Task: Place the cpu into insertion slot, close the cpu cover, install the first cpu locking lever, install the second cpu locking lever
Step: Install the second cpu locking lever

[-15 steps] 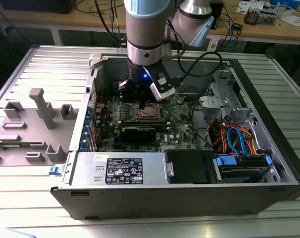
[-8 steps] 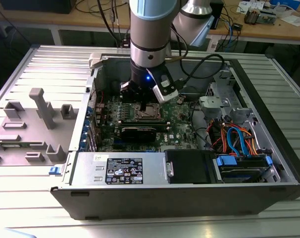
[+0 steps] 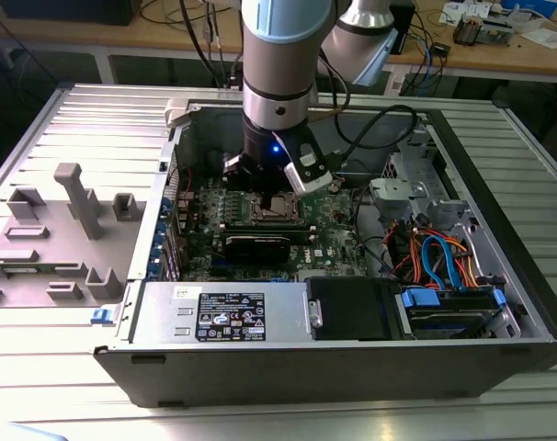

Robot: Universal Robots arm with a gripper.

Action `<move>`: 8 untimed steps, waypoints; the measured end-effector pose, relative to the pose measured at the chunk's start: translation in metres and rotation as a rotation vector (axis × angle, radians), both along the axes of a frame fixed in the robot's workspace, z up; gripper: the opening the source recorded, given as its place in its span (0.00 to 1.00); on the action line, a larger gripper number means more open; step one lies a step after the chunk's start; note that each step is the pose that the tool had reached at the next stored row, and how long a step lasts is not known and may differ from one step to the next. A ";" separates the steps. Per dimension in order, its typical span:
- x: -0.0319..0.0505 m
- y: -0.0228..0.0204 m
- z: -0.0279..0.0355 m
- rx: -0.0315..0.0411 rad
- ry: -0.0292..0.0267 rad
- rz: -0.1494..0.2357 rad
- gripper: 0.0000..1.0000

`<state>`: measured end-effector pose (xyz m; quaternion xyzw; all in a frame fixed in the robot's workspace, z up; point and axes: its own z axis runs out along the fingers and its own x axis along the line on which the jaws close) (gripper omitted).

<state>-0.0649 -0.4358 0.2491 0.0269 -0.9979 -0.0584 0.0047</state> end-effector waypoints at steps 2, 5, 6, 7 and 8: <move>-0.0001 -0.0011 -0.0021 -0.0002 0.0001 0.000 0.11; -0.0009 -0.0033 -0.0045 -0.0001 0.0001 0.000 0.11; -0.0014 -0.0042 -0.0053 0.0000 0.0000 0.000 0.11; -0.0025 -0.0047 -0.0069 0.0001 0.0000 0.000 0.11; -0.0038 -0.0048 -0.0087 -0.0001 0.0000 0.000 0.11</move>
